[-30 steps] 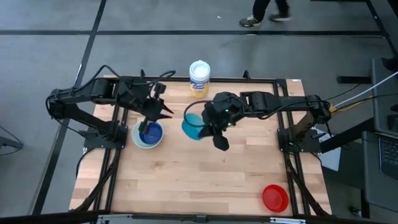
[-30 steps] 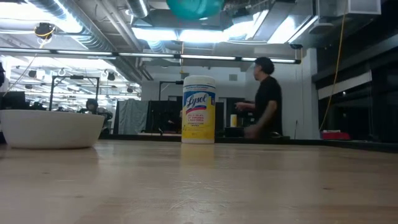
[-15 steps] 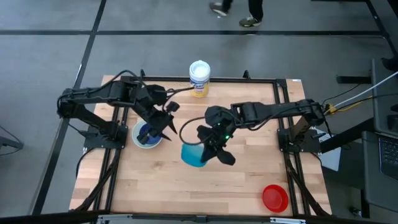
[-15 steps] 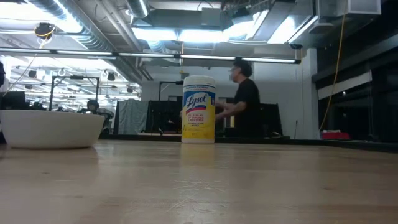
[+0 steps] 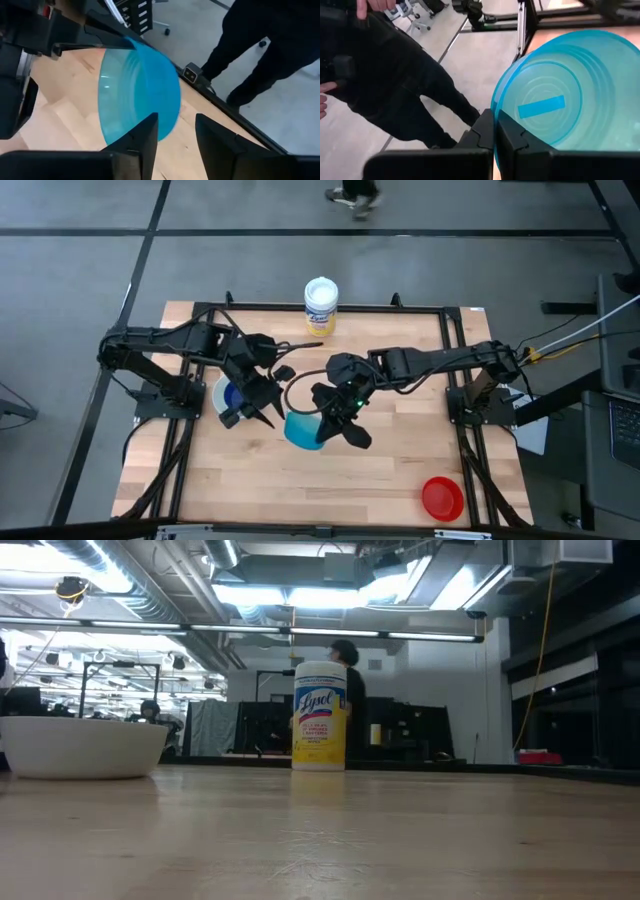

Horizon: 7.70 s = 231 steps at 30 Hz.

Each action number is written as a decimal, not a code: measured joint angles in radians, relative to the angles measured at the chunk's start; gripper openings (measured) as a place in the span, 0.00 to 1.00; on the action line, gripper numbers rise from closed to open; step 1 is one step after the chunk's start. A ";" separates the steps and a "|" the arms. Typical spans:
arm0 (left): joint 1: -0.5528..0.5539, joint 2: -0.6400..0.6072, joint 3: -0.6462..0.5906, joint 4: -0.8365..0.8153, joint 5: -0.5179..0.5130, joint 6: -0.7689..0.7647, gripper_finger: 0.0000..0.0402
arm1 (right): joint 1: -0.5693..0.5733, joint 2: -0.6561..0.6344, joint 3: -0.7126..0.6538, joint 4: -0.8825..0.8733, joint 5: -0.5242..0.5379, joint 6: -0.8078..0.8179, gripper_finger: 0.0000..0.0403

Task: Nest bowls inside each other
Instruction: Stack the light blue bowl on top of the blue bowl, then stack the red bowl on top of the light blue bowl

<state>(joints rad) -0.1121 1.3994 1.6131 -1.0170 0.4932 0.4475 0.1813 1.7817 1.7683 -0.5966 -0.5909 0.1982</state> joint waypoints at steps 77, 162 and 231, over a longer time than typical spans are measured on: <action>0.099 -0.488 -0.821 0.014 -0.422 -0.578 0.00 | -0.044 -0.238 0.000 0.123 0.056 0.127 0.29; 0.034 -0.363 -0.213 0.459 -0.455 -0.434 0.17 | 0.900 -0.205 -0.881 0.196 0.508 1.938 0.40; 0.145 0.096 -0.617 2.047 0.736 -1.753 0.30 | 0.139 -0.103 -0.459 1.267 -0.115 0.796 0.00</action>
<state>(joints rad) 0.0328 1.4954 0.9958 1.0301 1.2290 -1.3057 0.3204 1.6785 1.3094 0.6708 -0.7062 0.9939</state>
